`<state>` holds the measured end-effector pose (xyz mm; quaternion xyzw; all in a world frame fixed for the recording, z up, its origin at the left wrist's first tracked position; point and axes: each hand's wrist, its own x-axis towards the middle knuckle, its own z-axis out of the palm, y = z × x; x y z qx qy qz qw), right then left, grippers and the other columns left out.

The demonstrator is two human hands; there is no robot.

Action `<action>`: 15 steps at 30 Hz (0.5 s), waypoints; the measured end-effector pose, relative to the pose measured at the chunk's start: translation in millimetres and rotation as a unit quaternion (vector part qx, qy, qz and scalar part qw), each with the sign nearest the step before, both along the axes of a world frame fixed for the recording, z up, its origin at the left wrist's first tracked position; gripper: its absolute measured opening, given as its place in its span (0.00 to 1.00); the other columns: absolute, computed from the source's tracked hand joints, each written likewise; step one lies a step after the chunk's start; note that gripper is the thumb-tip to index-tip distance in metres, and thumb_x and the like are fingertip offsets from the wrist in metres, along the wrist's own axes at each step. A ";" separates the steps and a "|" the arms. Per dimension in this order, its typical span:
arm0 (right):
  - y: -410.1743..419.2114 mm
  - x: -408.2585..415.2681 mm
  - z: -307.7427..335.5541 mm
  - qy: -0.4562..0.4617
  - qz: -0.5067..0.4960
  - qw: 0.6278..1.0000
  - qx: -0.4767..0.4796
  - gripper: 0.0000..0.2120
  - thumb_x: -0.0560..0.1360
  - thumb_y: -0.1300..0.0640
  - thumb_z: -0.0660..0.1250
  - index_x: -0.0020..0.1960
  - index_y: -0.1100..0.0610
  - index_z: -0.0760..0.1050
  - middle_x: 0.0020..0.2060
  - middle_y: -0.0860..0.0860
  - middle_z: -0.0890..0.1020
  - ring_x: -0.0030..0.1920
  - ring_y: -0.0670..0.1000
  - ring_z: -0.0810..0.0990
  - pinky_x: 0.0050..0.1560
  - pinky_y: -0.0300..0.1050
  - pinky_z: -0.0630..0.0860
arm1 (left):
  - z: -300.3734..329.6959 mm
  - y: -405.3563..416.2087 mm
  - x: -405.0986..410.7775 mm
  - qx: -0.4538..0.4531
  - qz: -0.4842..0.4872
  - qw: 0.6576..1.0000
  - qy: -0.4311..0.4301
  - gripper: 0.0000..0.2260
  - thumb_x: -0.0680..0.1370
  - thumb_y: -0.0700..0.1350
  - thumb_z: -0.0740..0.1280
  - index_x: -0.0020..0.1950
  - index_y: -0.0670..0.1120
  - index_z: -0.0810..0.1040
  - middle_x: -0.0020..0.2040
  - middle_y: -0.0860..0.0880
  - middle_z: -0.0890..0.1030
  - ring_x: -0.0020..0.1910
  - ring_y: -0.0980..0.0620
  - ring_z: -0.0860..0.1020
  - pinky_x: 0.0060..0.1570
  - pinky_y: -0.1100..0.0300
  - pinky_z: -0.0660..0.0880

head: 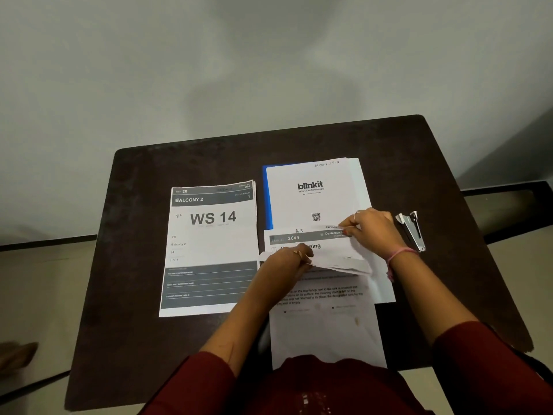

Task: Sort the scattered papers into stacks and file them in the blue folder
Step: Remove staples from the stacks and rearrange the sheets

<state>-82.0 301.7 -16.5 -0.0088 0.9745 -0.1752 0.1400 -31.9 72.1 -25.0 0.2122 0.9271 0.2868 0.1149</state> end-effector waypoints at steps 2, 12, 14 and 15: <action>0.9 7.8 4.4 -0.009 0.003 1.000 -0.002 0.07 0.76 0.52 0.67 0.47 0.43 0.82 0.46 0.41 0.84 0.54 0.46 0.77 0.57 0.46 0.63 | -0.8 -0.8 1.8 0.002 -0.041 0.997 0.071 0.08 0.75 0.42 0.68 0.53 0.44 0.81 0.49 0.46 0.82 0.47 0.45 0.79 0.46 0.52 0.78; 12.3 29.0 21.5 -0.214 -0.015 0.914 -0.345 0.06 0.72 0.49 0.70 0.44 0.50 0.84 0.50 0.47 0.85 0.56 0.44 0.80 0.59 0.34 0.71 | -14.7 -7.6 1.2 -0.062 -0.080 0.989 0.112 0.08 0.68 0.43 0.75 0.45 0.49 0.85 0.44 0.50 0.83 0.42 0.49 0.82 0.61 0.30 0.65; 8.4 18.5 6.9 -0.101 -0.056 0.955 -0.272 0.07 0.74 0.55 0.70 0.50 0.55 0.82 0.52 0.49 0.84 0.56 0.47 0.80 0.57 0.34 0.72 | -9.3 -4.4 1.5 -0.060 -0.070 0.991 0.095 0.06 0.72 0.43 0.72 0.48 0.48 0.84 0.44 0.49 0.83 0.44 0.47 0.82 0.66 0.35 0.63; 6.8 11.9 0.3 -0.074 -0.057 0.972 -0.215 0.09 0.74 0.57 0.70 0.54 0.56 0.81 0.54 0.50 0.83 0.57 0.49 0.79 0.58 0.38 0.71 | -5.4 -1.4 1.7 -0.061 -0.060 0.993 0.080 0.06 0.75 0.43 0.69 0.51 0.46 0.82 0.47 0.48 0.84 0.49 0.45 0.80 0.71 0.40 0.62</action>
